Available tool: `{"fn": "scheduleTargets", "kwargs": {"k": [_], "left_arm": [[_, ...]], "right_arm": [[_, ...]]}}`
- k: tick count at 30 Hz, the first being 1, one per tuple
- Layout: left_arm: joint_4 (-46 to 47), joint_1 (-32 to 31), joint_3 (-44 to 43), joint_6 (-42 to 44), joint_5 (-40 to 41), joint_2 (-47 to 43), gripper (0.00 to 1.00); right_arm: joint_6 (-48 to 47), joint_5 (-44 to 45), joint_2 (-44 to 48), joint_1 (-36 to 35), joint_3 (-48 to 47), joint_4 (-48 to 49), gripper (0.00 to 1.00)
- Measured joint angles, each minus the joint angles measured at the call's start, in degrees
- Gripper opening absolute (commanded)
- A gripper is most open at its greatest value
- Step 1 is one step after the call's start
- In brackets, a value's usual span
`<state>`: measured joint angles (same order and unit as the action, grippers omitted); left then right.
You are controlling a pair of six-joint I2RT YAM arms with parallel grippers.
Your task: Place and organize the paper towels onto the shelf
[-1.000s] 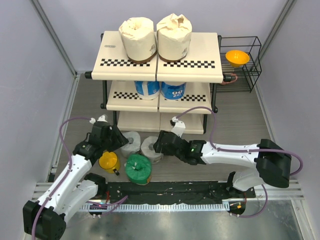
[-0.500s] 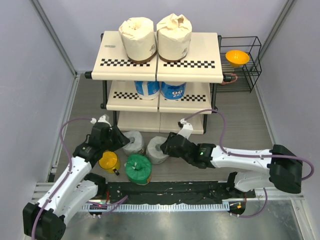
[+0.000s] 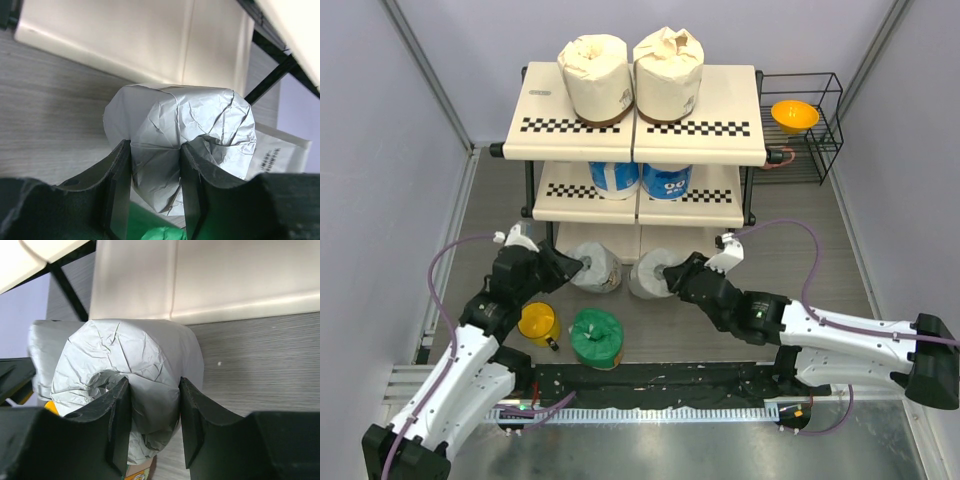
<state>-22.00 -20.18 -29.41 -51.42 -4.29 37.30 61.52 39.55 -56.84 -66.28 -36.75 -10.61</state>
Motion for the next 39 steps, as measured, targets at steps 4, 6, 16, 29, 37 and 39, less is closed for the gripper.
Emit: {"fn": "scheduleTargets", "kwargs": {"k": [4,6,16,29,37,39], "left_arm": [[4.8,0.0,0.0,-1.1,-0.1,2.9,0.31],[7.6,0.0,0.4,-1.7,-0.1,4.5,0.31],[22.3,-0.3,3.9,-3.8,0.2,9.5,0.31],[35.7,-3.1,4.4,-3.2,1.2,20.3,0.32],[45.4,-3.1,5.3,-2.9,3.1,24.8,0.32],[47.9,-3.1,5.3,-2.6,3.3,26.3,0.32]], "right_arm": [[0.5,3.5,-0.1,0.0,0.3,-1.6,0.4],[1.0,5.1,-0.2,0.0,0.5,-1.6,0.4],[1.0,13.1,0.3,2.0,4.2,2.8,0.4],[-4.0,13.8,-5.2,9.0,7.4,19.2,0.4],[-7.7,13.5,-11.1,9.0,7.4,29.1,0.4],[-8.6,13.5,-12.3,9.0,7.4,31.1,0.4]]}}
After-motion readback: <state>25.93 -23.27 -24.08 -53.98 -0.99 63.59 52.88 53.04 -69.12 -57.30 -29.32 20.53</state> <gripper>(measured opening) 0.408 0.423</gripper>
